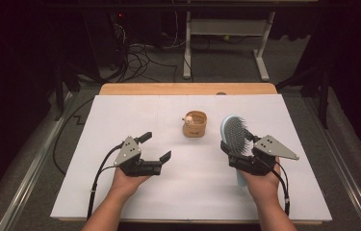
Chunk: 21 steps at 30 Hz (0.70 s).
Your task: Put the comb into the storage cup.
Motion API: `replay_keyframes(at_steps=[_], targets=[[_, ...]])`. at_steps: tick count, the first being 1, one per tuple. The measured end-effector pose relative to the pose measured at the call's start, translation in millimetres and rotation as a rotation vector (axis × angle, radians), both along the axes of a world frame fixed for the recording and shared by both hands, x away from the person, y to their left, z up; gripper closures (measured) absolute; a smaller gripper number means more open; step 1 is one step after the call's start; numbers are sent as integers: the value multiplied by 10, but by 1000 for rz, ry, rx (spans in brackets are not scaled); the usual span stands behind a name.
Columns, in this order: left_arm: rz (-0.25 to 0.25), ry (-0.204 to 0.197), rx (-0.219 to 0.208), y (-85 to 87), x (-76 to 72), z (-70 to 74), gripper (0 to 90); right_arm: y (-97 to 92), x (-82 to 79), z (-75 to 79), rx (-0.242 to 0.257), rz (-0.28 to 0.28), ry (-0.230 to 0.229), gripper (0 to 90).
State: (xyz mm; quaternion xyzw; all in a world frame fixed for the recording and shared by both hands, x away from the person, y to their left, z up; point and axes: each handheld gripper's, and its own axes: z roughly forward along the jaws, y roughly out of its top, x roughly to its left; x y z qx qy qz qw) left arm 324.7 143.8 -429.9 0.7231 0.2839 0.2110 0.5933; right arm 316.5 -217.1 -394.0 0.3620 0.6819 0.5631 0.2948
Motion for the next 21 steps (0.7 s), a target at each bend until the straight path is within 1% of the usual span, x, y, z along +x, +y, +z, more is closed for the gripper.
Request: replay_keyframes(at_steps=[6, 8, 11, 15, 18, 21], targets=[[-17, 4, -6, -56, -18, -11, 72, 22, -4, 0, -9, 2, -6, 206], [-25, -3, -3, -75, -45, -38, 72, 31, -10, 1, -10, 3, -7, 206], [-44, 5, 7, -118, -71, -67, 73, 38, -19, 4, -13, 5, -11, 206], [-71, 6, 7, -177, -111, -62, 72, 54, -31, 4, -16, 9, -18, 206], [-82, -3, 13, -211, -141, -37, 73, 85, -43, 2, -16, 14, -20, 206], [-88, -14, 29, -232, -164, -24, 72, 126, -54, 0, -22, 25, -28, 206]])
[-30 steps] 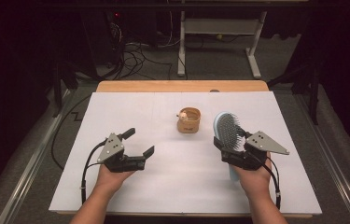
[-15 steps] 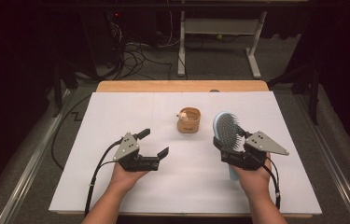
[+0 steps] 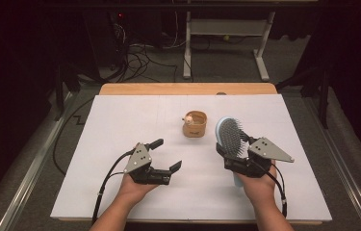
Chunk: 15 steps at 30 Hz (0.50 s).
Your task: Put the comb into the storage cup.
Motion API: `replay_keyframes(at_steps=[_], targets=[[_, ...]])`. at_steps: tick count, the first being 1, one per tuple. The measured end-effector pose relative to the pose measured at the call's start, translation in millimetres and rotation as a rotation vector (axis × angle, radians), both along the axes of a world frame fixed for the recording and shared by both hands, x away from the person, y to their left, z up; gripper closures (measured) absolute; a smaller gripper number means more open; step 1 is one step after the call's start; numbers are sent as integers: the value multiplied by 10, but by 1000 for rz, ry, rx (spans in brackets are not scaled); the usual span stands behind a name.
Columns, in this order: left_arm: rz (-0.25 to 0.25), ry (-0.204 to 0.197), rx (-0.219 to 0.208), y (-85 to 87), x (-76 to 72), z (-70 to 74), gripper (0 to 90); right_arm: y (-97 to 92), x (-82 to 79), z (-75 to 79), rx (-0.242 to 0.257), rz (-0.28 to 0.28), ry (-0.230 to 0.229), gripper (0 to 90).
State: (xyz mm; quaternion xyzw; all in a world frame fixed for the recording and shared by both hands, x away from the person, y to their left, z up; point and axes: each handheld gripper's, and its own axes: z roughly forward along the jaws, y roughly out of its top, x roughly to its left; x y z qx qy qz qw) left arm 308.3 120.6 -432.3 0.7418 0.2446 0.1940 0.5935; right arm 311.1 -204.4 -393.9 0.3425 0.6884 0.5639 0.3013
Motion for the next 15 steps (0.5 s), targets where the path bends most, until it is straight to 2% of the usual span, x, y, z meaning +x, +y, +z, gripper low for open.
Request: replay_keyframes(at_steps=[15], targets=[[-13, 14, -24, -12, -54, 125, 74, 286, -55, 3, -52, 57, -38, 206]])
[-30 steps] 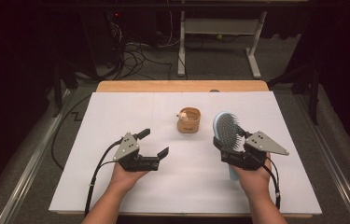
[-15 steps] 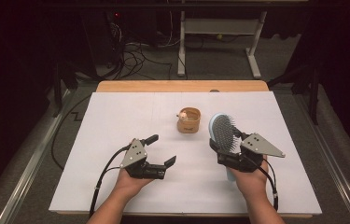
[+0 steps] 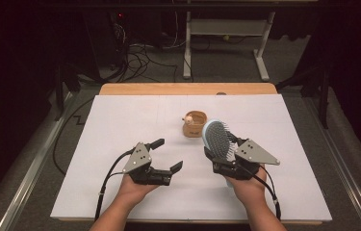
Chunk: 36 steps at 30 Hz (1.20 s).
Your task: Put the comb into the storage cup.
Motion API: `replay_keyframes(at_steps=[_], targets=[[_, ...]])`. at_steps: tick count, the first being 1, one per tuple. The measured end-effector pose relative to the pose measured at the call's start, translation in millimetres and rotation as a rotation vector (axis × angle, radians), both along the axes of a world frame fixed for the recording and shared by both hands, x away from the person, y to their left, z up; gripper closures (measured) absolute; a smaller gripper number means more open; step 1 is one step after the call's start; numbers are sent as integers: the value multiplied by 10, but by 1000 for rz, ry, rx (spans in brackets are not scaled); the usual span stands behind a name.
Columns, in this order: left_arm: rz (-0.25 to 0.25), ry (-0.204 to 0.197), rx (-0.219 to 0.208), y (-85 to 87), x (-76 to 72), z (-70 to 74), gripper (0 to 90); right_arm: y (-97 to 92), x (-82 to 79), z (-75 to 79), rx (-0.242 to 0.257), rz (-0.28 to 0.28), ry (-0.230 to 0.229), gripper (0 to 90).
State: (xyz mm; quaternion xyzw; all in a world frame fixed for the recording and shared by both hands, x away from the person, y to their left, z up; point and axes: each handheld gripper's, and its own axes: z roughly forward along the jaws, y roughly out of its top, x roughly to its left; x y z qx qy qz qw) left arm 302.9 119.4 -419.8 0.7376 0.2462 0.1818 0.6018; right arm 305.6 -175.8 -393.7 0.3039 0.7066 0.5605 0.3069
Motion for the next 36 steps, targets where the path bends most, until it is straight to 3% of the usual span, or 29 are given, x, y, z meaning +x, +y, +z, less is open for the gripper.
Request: replay_keyframes(at_steps=[9, 21, 36], targets=[[-2, 1, -1, -21, -15, 48, 76, 129, -16, -23, -22, 22, -15, 206], [4, -6, -39, 16, -46, 199, 82, 260, -48, -49, -49, 48, -22, 206], [-6, 4, -49, -64, -25, 278, 82, 376, -51, -71, -63, 71, -31, 206]])
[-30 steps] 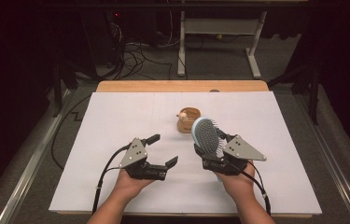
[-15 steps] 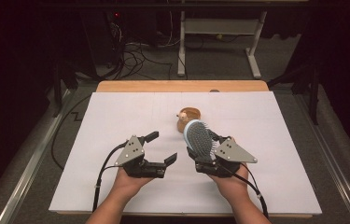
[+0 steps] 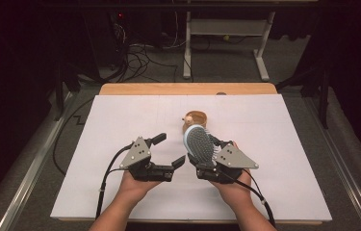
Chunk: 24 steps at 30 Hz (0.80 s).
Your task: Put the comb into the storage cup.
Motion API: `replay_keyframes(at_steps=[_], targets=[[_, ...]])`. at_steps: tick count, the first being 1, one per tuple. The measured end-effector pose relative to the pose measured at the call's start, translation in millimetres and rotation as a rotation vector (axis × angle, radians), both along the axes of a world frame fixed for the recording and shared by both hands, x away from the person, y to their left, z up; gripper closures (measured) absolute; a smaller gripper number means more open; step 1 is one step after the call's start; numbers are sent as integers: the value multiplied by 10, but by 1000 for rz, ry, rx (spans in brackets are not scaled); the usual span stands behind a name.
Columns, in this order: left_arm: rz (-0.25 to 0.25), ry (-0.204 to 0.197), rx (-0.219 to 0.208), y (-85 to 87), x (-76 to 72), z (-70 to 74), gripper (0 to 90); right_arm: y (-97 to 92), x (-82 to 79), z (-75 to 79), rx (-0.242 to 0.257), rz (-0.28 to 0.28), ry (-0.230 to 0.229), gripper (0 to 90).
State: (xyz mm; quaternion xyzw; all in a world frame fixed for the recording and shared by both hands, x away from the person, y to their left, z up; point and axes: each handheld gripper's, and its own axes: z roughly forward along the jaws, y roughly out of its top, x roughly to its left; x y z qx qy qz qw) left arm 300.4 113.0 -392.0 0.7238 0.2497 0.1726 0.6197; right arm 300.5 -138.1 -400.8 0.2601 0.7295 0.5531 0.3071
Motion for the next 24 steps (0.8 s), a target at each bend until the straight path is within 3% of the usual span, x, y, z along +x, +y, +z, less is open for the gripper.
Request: replay_keyframes(at_steps=[14, 24], targets=[[-26, -9, -10, -180, 45, 135, 82, 45, -13, -23, -5, 12, 3, 206], [-33, 34, -18, -235, 155, 138, 83, 58, -13, -24, -6, 16, 2, 206]])
